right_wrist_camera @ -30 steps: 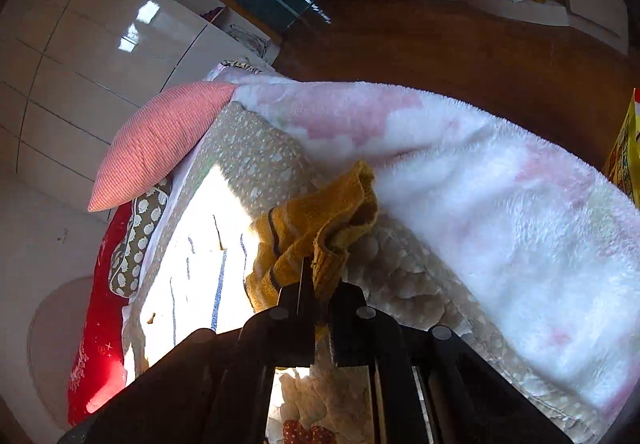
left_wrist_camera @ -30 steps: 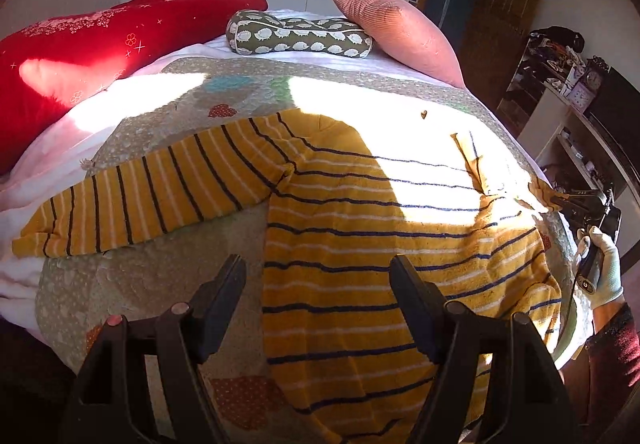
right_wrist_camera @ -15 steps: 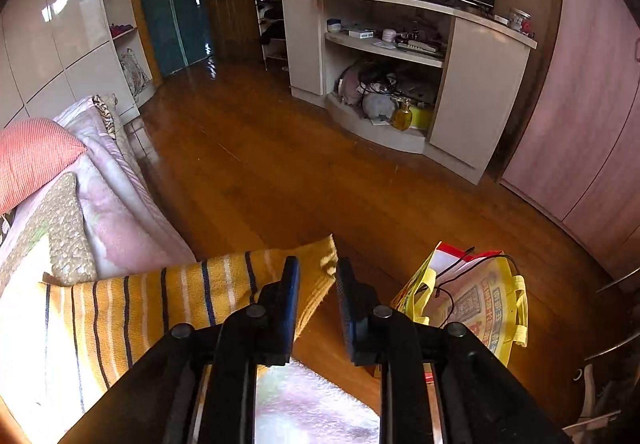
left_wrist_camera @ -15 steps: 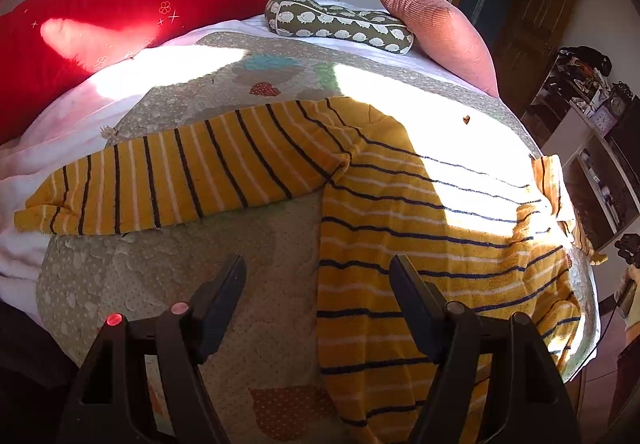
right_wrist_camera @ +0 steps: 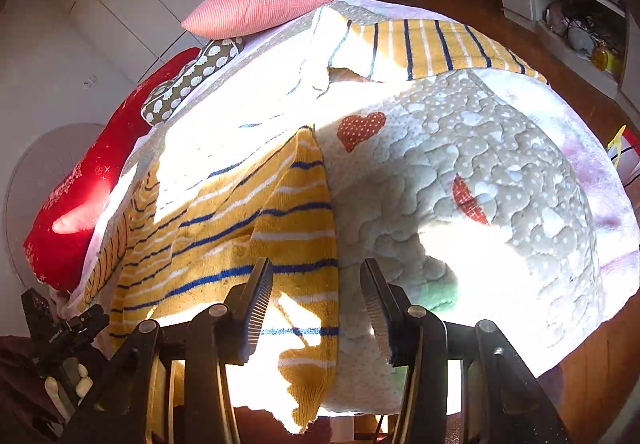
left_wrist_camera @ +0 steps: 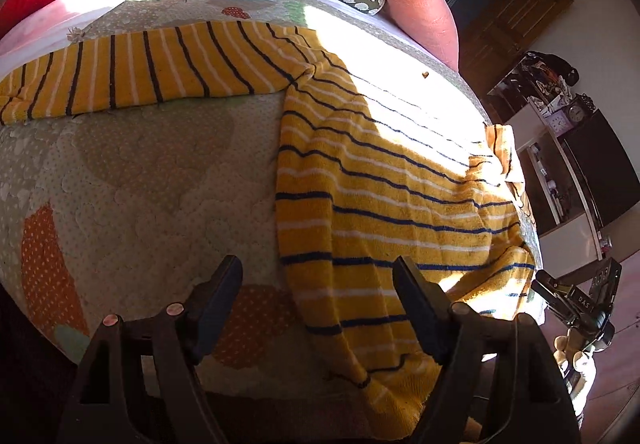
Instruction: Fold small clothes
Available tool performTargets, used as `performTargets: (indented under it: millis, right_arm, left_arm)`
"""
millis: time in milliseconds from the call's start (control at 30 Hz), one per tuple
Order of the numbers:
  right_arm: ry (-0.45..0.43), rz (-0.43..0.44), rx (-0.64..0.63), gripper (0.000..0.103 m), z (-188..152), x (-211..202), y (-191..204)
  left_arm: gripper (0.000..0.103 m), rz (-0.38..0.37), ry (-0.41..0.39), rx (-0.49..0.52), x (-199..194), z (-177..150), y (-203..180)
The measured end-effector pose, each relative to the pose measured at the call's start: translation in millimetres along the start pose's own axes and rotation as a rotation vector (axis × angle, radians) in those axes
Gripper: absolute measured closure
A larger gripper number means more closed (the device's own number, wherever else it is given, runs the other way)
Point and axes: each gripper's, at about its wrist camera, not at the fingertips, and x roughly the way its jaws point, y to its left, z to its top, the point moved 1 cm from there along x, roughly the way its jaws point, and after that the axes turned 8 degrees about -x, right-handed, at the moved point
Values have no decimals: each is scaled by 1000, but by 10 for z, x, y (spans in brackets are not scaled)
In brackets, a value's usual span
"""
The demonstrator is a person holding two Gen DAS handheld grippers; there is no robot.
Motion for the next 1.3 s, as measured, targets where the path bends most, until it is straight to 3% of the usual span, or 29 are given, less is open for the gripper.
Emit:
performTargets:
  millis: [133,300,333,367,400,533,567,667,800,900,1033,1133,1300]
  right_arm:
    - [18,-36,-33,54,-242,86,176]
    - [18,14,-31,56,-425,166,284]
    - [23,28,-38,65,-434,170,308]
    - [37,56,-34,90,-450,167,311]
    - [46,74,-20,90,-452,149,308]
    - [35,64,3,91,-501,-82,172]
    - [39,54,7,91,-534,-131,127]
    - [77,-4,19,94,-685,-173,0]
    - [131,-11,64,93,-831,-96,-104]
    - [103,-61,76,93,-867,-281,-130]
    - [6,-43,-16,93,-670,-582,124]
    - [-6,6,-126,92,-419,-494,512]
    - [96,210,-196,92,-90,215,1233]
  left_arm:
    - [21,-3,43,52,55,-220,-126]
    - [24,27,97,125,253,-392,-362]
    - [45,57,95,147,267,-421,-413]
    - [79,95,97,176,280,-445,-448]
    - [87,120,104,198,290,-462,-465]
    - [90,129,97,214,181,-491,-430]
    - [96,143,95,223,158,-504,-419]
    - [96,204,110,232,167,-569,-325]
    - [94,199,118,225,141,-575,-252]
    - [91,196,80,254,21,-564,-288]
    - [69,184,6,277,-204,-530,-272]
    - [56,185,-66,268,-365,-441,-262]
    - [46,202,-158,201,-543,-127,-132]
